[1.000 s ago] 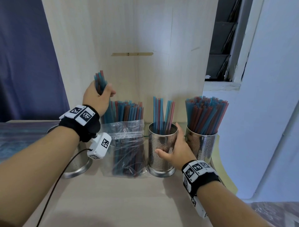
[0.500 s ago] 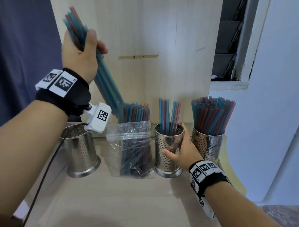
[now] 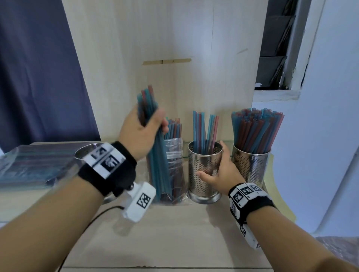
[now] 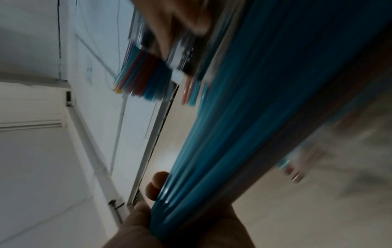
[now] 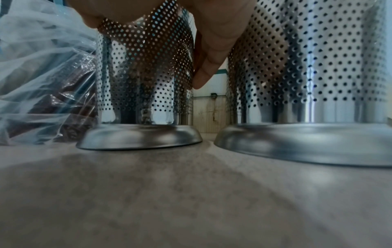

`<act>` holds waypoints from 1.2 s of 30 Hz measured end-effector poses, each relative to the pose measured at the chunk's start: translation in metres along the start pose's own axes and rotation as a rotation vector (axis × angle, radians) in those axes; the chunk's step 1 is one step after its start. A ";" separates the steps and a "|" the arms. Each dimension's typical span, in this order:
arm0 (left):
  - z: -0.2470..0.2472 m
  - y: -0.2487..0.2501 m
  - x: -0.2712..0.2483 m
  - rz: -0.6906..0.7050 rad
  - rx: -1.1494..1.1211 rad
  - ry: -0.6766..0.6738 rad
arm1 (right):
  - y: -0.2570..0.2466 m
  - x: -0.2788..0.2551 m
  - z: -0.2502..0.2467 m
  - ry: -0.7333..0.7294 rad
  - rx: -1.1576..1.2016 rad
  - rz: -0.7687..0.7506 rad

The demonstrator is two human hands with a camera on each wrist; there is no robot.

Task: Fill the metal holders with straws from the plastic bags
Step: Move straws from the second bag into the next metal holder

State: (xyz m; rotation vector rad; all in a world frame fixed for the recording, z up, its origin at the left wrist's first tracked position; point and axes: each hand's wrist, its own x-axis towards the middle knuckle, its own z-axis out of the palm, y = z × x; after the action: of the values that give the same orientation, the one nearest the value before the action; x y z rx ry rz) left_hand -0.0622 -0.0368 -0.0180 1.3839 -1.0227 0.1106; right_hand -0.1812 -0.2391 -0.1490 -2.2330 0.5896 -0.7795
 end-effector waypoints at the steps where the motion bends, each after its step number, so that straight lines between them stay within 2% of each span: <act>1: 0.004 -0.013 -0.010 -0.053 0.002 -0.029 | -0.001 0.000 0.000 -0.001 0.004 -0.001; 5: 0.016 -0.056 -0.043 -0.200 0.034 -0.105 | -0.001 -0.001 0.000 -0.004 0.002 -0.004; 10: 0.018 -0.069 -0.051 -0.234 0.006 -0.003 | 0.000 -0.001 0.000 0.001 -0.004 -0.004; 13: 0.019 -0.078 -0.063 -0.307 0.083 -0.125 | 0.000 -0.001 0.000 -0.001 -0.012 -0.012; 15: 0.020 -0.083 -0.069 -0.323 0.116 -0.154 | 0.001 0.000 0.000 0.003 -0.022 -0.013; 18: 0.021 -0.074 -0.062 -0.303 0.038 -0.090 | 0.002 0.001 0.001 0.019 -0.045 -0.008; 22: 0.021 -0.036 -0.039 -0.228 -0.052 0.013 | 0.000 -0.002 -0.002 0.008 -0.070 -0.006; 26: 0.017 0.005 -0.001 -0.191 -0.165 0.159 | -0.003 -0.004 -0.004 -0.026 -0.113 -0.007; 29: 0.016 0.024 0.030 -0.151 -0.349 0.238 | -0.003 -0.005 -0.005 -0.045 -0.096 -0.010; 32: 0.027 0.032 0.052 -0.130 -0.498 0.277 | -0.001 -0.004 -0.004 -0.042 -0.088 -0.007; 36: 0.049 0.029 0.061 -0.136 -0.527 0.263 | 0.002 -0.003 -0.002 -0.043 -0.049 0.000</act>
State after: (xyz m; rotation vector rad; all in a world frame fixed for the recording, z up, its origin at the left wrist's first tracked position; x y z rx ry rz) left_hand -0.0697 -0.1005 0.0360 0.9233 -0.6706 -0.0742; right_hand -0.1851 -0.2396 -0.1508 -2.2888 0.5939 -0.7220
